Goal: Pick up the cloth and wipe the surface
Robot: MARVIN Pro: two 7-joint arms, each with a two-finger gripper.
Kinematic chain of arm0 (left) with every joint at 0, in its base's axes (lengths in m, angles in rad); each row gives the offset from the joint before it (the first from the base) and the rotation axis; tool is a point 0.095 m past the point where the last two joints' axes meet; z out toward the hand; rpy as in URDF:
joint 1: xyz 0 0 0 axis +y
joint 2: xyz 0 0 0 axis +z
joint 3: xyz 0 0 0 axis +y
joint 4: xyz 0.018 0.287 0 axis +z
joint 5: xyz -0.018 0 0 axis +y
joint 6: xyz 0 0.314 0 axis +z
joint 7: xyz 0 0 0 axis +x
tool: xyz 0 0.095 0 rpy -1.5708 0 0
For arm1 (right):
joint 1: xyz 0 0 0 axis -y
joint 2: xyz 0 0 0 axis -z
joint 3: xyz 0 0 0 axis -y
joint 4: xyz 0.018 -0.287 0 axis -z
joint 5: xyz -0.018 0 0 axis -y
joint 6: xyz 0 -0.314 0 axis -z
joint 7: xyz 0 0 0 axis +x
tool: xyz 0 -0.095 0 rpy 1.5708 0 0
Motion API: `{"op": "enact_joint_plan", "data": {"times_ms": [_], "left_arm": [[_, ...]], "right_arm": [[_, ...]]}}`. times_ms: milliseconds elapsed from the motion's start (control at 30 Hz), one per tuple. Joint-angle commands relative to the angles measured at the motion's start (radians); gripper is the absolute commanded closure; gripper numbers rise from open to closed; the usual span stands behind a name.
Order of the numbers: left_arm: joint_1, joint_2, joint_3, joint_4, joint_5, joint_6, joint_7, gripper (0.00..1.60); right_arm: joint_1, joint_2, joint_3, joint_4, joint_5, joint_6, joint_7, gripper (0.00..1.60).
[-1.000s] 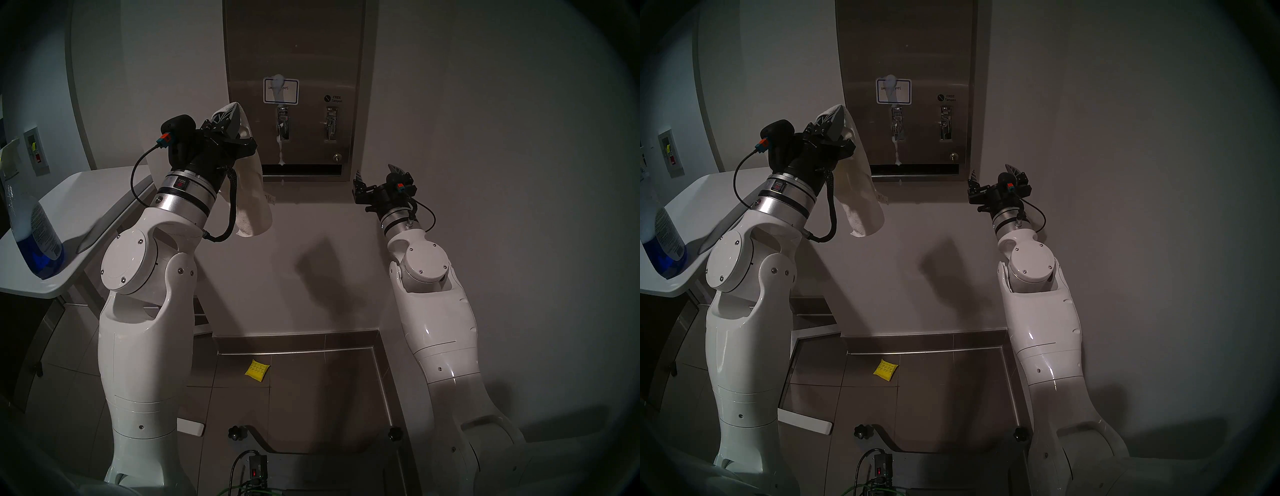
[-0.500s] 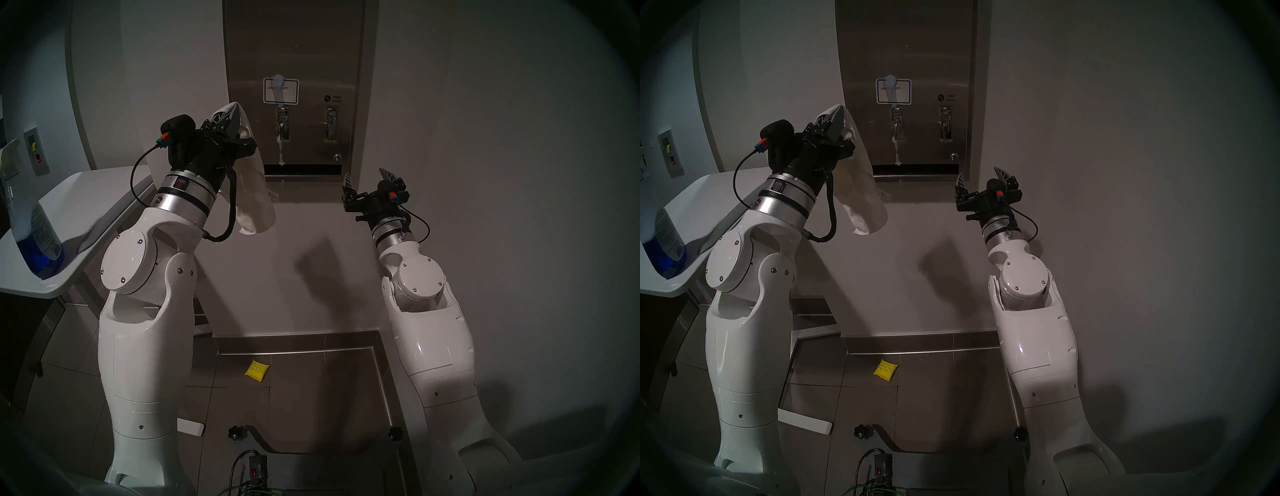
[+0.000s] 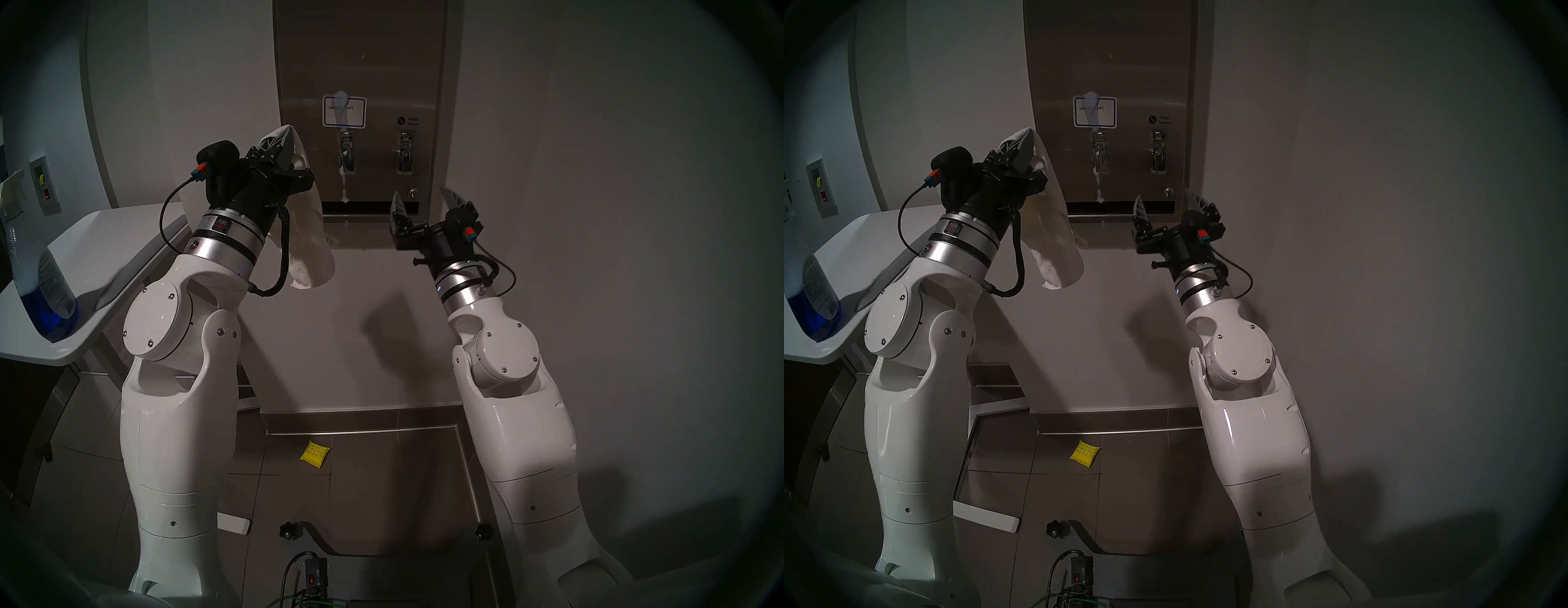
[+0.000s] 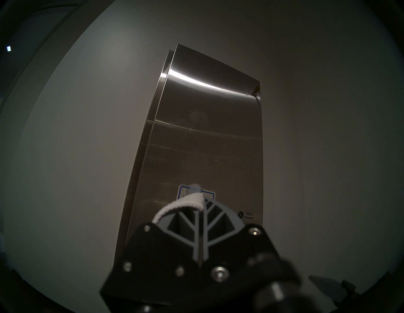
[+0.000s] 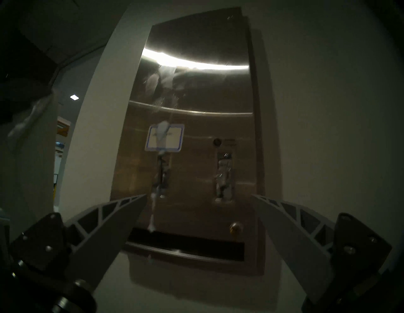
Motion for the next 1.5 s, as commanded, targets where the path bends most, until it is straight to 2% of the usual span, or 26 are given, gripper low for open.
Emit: {"op": "enact_joint_plan", "data": {"times_ms": [0,233,900,1133,1267,1300,1467], "left_arm": [[-0.03,0.0,0.0,-0.026,0.003,-0.013,0.0,1.6],[-0.032,-0.001,0.0,-0.026,0.005,-0.015,0.0,1.6],[-0.032,-0.005,0.0,-0.026,0.009,-0.014,-0.003,1.6],[-0.032,-0.007,-0.001,-0.026,0.01,-0.013,-0.005,1.6],[-0.031,-0.008,-0.002,-0.026,0.011,-0.013,-0.006,1.6],[-0.031,-0.008,-0.002,-0.026,0.011,-0.012,-0.006,1.6],[-0.031,-0.01,-0.003,-0.026,0.012,-0.012,-0.007,1.6]], "right_arm": [[0.08,-0.029,-0.001,-0.069,0.002,0.019,-0.018,0.0],[0.064,-0.025,-0.03,-0.084,0.017,0.059,-0.062,0.0],[0.064,-0.026,-0.037,-0.093,0.013,0.084,-0.085,0.0],[-0.081,0.034,-0.111,-0.187,0.031,0.066,-0.08,0.0],[-0.139,0.067,-0.135,-0.224,0.052,0.066,-0.092,0.0],[-0.134,0.091,-0.15,-0.224,0.07,0.067,-0.094,0.0],[-0.215,0.15,-0.185,-0.278,0.11,0.057,-0.081,0.0]]}}
